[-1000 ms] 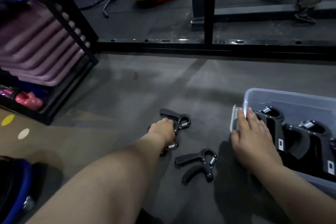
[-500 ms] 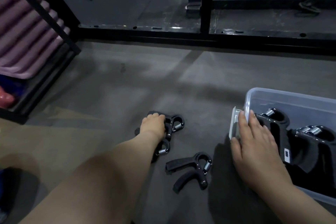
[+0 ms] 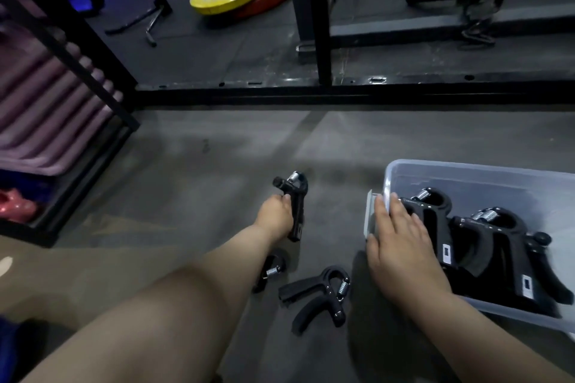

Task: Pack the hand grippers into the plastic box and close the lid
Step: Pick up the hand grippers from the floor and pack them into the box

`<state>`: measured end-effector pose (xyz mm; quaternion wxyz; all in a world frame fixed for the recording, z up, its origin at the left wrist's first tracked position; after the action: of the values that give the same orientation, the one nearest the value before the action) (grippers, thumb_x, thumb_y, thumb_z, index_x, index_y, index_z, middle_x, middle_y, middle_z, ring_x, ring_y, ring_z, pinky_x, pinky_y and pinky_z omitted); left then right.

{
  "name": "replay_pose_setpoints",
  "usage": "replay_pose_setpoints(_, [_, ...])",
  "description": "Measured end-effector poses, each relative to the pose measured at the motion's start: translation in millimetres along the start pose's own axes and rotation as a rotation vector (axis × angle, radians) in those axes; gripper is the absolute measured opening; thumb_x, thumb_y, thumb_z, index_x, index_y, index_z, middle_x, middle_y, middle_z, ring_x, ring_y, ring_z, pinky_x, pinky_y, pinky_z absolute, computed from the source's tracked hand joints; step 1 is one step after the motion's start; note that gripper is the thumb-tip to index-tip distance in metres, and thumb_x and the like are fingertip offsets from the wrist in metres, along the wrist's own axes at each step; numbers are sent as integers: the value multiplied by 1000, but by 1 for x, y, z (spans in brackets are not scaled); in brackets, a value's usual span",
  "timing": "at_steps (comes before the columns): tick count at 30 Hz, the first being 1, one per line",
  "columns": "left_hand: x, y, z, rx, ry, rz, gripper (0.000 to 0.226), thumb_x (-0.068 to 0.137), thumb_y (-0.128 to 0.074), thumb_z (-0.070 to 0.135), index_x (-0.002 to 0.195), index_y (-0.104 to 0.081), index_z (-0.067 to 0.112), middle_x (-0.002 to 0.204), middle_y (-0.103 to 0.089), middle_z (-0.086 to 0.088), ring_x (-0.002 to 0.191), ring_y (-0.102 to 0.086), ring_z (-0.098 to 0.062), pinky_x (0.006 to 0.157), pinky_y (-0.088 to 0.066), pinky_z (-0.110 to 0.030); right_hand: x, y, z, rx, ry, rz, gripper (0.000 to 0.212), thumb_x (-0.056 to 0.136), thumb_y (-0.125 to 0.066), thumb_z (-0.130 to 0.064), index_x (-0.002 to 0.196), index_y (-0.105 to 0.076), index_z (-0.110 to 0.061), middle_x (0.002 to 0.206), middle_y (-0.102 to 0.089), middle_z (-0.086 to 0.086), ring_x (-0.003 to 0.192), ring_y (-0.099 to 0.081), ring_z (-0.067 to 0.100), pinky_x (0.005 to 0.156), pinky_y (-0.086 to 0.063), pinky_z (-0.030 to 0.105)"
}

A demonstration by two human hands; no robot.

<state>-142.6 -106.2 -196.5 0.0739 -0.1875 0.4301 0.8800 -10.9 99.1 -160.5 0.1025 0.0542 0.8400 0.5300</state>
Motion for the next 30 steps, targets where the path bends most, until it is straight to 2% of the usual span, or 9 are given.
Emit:
replay_pose_setpoints(2, [-14,0,11,-286,84,-3,34,105,-31,29,94,-54,6,88,-62,-16,75,-66,-31,66,-58,-37,-1,0,0,13,2,-17,65,99,-28,-32,156,2,-22,163,5,5,150,8,15,122,4,36])
replay_pose_setpoints(4, [-33,-2,23,-556,160,-39,36,106,-26,26,91,-52,7,76,-59,-11,51,-61,-20,44,-53,-25,0,1,1,41,0,-44,65,99,-26,-33,156,4,-23,163,7,5,150,8,15,122,5,36])
replay_pose_setpoints(10, [-75,1,60,-704,142,-76,41,105,-33,30,99,-63,4,82,-72,-9,54,-66,-17,46,-53,-26,-9,16,6,297,-16,-183,57,103,-29,-34,156,-10,-27,163,-1,-2,150,3,22,119,5,33])
replay_pose_setpoints(13, [-99,-2,83,-678,52,-154,38,104,-38,30,100,-65,4,82,-75,-7,60,-70,-20,58,-57,-33,-18,31,16,584,-71,-84,45,103,-35,-34,146,-40,-24,152,-39,-3,142,-31,20,115,-22,29])
replay_pose_setpoints(15, [-114,-10,100,-674,-14,-215,38,104,-40,31,100,-67,4,83,-76,-7,63,-71,-21,67,-57,-37,-23,43,21,768,-123,-3,34,100,-41,-38,129,-56,-27,125,-62,-8,116,-54,9,100,-38,25])
replay_pose_setpoints(19, [-138,-42,128,-663,-112,-350,28,101,-49,29,95,-67,8,82,-73,-6,65,-65,-17,62,-57,-31,-21,48,25,1027,-245,15,35,87,-54,-51,108,-61,-24,98,-72,-7,95,-68,10,92,-52,35])
replay_pose_setpoints(23, [-153,-71,146,-611,-141,-418,22,102,-45,18,100,-65,10,85,-69,-8,66,-63,-16,59,-53,-28,-18,53,50,911,-317,1,21,92,-52,-31,102,-61,-15,90,-70,1,89,-67,23,82,-53,34])
replay_pose_setpoints(27, [-158,-80,162,-421,-291,-213,26,94,-44,0,102,-67,10,83,-65,3,79,-64,-15,72,-51,-20,-21,75,86,733,-477,178,27,96,-42,-23,113,-52,-4,110,-62,17,103,-59,34,86,-45,36])
replay_pose_setpoints(30, [-157,-71,153,56,-413,44,38,86,-42,0,114,-65,13,118,-58,1,115,-53,-17,101,-37,-23,-25,85,109,707,-581,210,30,98,-40,-19,114,-49,5,115,-57,27,104,-56,39,83,-42,36])
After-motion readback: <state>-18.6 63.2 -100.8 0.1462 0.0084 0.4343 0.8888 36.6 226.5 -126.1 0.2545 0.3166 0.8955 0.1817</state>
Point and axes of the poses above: each hand's wrist, its own x-axis towards the middle knuckle, its own y-axis out of the back of the hand, z = x × y, the point moved 6 cm from there along x, towards the middle knuckle
